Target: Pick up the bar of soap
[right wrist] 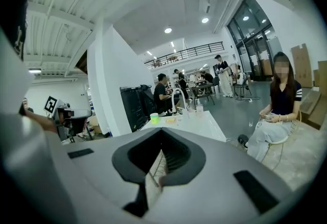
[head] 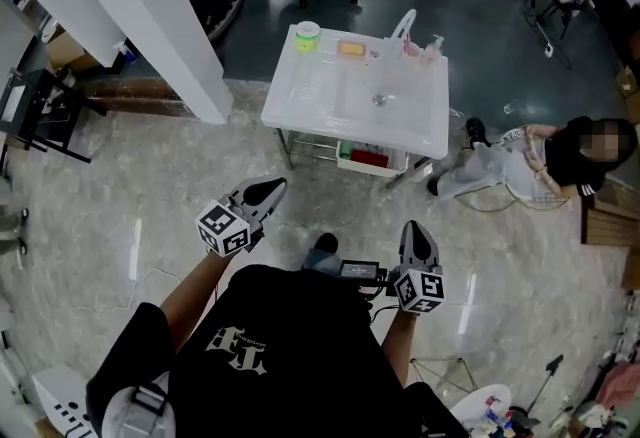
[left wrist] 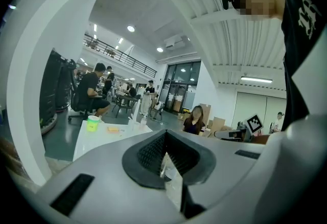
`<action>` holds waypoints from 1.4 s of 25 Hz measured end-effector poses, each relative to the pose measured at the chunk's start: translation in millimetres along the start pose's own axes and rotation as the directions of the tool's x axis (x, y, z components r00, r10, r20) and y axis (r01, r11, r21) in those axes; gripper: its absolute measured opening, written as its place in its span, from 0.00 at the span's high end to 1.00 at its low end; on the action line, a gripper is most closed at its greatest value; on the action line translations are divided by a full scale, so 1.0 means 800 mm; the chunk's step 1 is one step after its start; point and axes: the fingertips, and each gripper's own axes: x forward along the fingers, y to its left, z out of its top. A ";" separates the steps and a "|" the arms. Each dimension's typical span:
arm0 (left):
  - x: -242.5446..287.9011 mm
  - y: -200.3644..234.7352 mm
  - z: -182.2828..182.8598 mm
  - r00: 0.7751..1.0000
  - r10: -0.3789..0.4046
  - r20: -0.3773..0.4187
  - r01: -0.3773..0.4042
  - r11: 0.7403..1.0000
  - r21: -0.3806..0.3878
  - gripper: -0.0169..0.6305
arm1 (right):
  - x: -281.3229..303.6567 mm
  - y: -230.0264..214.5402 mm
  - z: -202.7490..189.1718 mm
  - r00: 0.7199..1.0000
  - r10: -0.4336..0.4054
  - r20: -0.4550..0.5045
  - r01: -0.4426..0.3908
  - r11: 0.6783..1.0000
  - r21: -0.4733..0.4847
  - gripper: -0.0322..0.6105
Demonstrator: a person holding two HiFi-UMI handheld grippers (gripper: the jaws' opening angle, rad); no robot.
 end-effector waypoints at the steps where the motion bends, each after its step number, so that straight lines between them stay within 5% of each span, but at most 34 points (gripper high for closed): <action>1: 0.010 0.000 0.003 1.000 0.001 -0.001 -0.001 1.000 0.001 0.96 | 0.003 -0.009 0.004 1.000 -0.001 0.000 0.001 1.000 0.000 0.94; 19: 0.078 0.015 0.040 0.996 0.079 0.037 -0.080 0.996 0.037 0.96 | 0.044 -0.083 0.046 0.998 0.053 0.030 -0.053 0.998 -0.022 0.94; 35: 0.131 0.053 0.048 0.998 0.030 0.058 -0.031 0.999 0.011 0.96 | 0.095 -0.095 0.065 1.000 0.031 0.000 -0.031 0.997 -0.065 0.94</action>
